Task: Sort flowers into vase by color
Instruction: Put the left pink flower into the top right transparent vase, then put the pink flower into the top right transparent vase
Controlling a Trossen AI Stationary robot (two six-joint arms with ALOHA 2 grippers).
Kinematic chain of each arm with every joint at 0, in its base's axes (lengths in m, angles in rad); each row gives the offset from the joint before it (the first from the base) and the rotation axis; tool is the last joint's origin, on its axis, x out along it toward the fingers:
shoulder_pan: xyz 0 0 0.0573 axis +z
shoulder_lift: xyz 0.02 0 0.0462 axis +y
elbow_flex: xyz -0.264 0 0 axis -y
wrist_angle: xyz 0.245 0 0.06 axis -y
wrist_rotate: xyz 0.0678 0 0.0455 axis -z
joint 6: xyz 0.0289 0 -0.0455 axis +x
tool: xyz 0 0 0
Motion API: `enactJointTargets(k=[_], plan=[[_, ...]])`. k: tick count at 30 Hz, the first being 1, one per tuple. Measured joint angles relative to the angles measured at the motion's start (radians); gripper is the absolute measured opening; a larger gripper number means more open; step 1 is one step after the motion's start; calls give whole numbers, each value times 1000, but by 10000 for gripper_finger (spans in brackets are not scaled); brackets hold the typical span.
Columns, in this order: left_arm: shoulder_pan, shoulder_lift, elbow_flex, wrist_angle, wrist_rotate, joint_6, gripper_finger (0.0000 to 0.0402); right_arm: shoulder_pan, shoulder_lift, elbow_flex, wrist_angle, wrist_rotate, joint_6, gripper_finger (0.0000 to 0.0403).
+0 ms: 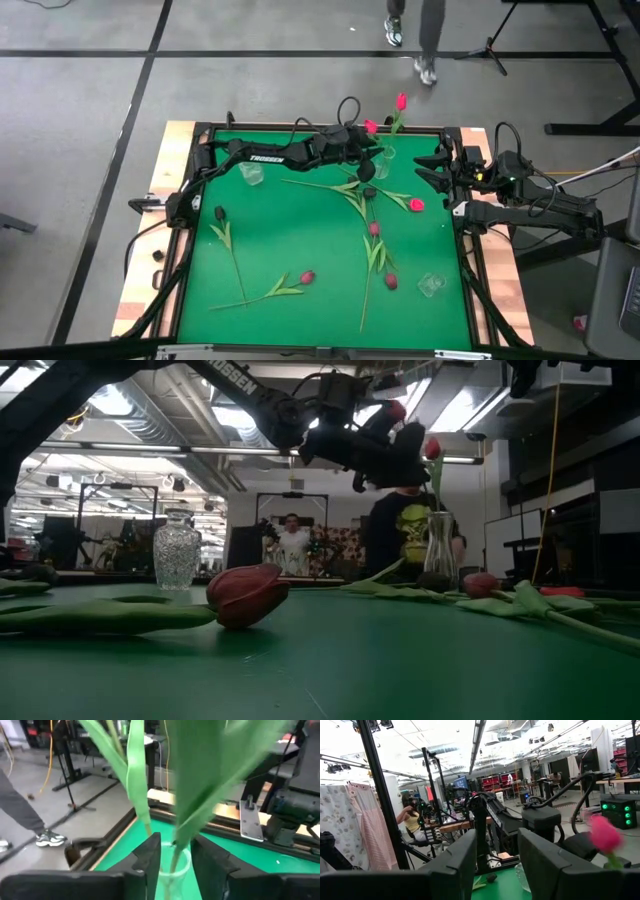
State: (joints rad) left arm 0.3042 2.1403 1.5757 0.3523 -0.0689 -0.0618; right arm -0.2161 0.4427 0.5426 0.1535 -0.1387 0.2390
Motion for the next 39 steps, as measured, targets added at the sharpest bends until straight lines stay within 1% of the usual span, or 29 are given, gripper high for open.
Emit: enactJointTargets(k=[3,9,21,24,27,30,34,36,39], plan=[[4,0,0,-43,-4,-26,115,0,0,0,-1,-2,0,145],[8,-10,1,-123,-27,-47,117,0,0,0,-7,-3,0,145],[7,-14,164,-468,-23,-30,118,0,0,0,-45,7,-1,145],[11,-14,204,-600,-23,5,118,0,0,0,-46,7,0,145],[9,-14,217,-673,-14,33,118,0,0,0,-45,7,-1,145],[3,-24,218,-699,51,46,118,0,0,0,-46,7,0,145],[2,-59,219,-706,189,46,118,0,0,0,-45,-12,21,145],[5,-89,218,-727,213,54,118,0,0,0,-47,-23,31,145],[5,-148,203,-777,211,92,118,0,0,0,-47,-42,45,145]])
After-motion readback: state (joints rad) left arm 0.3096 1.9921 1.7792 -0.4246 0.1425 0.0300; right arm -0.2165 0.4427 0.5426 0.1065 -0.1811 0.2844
